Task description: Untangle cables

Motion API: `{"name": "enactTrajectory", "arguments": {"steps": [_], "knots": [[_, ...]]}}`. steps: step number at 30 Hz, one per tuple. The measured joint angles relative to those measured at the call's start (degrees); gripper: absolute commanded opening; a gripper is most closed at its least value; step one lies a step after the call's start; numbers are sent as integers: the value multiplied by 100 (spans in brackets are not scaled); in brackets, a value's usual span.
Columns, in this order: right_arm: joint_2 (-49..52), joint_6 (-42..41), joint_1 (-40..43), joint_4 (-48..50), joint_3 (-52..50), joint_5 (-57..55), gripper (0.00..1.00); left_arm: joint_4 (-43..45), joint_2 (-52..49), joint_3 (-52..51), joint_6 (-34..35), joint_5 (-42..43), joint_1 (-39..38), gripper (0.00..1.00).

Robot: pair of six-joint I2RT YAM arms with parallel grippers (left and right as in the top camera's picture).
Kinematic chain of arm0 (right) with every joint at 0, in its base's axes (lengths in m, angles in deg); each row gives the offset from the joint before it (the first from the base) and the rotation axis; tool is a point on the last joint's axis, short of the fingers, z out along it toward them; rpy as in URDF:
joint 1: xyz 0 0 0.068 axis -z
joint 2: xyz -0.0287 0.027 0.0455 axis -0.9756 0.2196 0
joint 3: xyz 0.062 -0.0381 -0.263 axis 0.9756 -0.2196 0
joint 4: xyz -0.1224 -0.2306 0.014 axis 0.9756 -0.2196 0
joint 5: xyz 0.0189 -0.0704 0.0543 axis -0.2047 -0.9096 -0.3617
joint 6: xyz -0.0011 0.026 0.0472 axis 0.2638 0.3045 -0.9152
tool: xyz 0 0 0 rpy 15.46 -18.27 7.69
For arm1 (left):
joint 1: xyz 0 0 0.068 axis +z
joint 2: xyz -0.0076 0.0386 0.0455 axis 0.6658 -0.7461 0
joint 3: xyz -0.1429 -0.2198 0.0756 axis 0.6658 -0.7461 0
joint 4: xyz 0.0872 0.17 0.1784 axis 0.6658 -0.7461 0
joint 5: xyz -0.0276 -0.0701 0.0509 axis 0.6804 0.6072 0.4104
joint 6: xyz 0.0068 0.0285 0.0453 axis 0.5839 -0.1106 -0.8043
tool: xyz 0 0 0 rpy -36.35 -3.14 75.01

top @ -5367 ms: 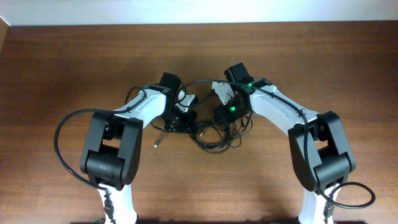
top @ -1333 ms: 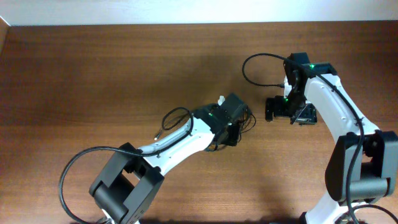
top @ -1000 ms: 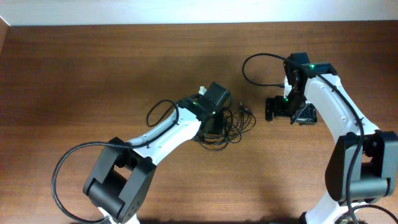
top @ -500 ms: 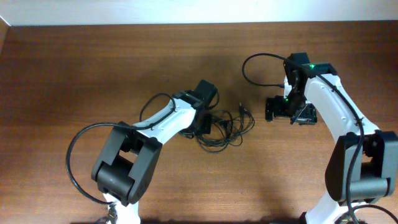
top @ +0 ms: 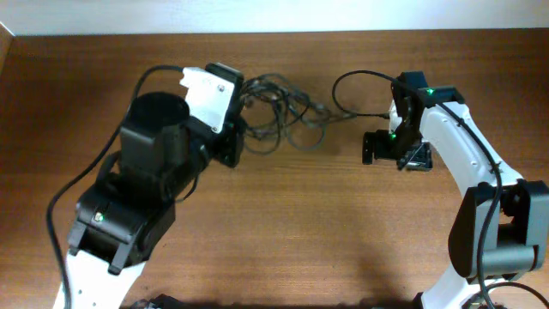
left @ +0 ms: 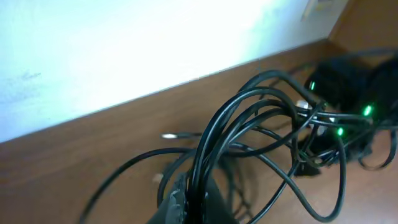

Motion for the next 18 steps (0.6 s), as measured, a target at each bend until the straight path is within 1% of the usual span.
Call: {"name": "enactTrajectory", "arguments": {"steps": [1,2,4,5,6,7,9,10,11,12,13,14,16,18], "knots": [[0,2,0,20,0,74,100,-142,-68,0,-81,0,0,0],[0,2,7,52,0,144,88,-304,-186,0,-127,-9,0,3],[0,50,79,66,0,315,76,-525,-546,-9,-59,-138,0,5],[0,81,157,83,0,435,67,-592,-734,-11,9,-160,0,5],[0,278,293,98,0,765,63,-643,-861,-11,48,-149,7,5],[0,649,520,125,2,1263,62,-717,-1056,-13,92,-127,22,5],[-63,1670,1014,-138,0,2592,60,-837,-1355,-15,133,-37,94,4],[-138,2186,1259,-317,0,3265,57,-898,-1545,-17,157,136,192,4],[-258,2933,1552,-695,7,4041,56,-922,-1716,-17,173,444,317,3],[-315,3298,1676,-925,7,4395,56,-927,-1873,-20,151,785,448,2],[-389,3858,1799,-1252,11,4854,57,-918,-1987,-20,57,1235,586,2],[-433,4339,1834,-1458,7,5198,62,-894,-2194,-20,-192,2035,850,1],[-439,5246,1720,-1777,7,5727,69,-881,-2446,-22,-688,3075,1196,0],[-439,5790,1471,-1886,7,5939,75,-872,-2601,-22,-975,3613,1399,0]]}}
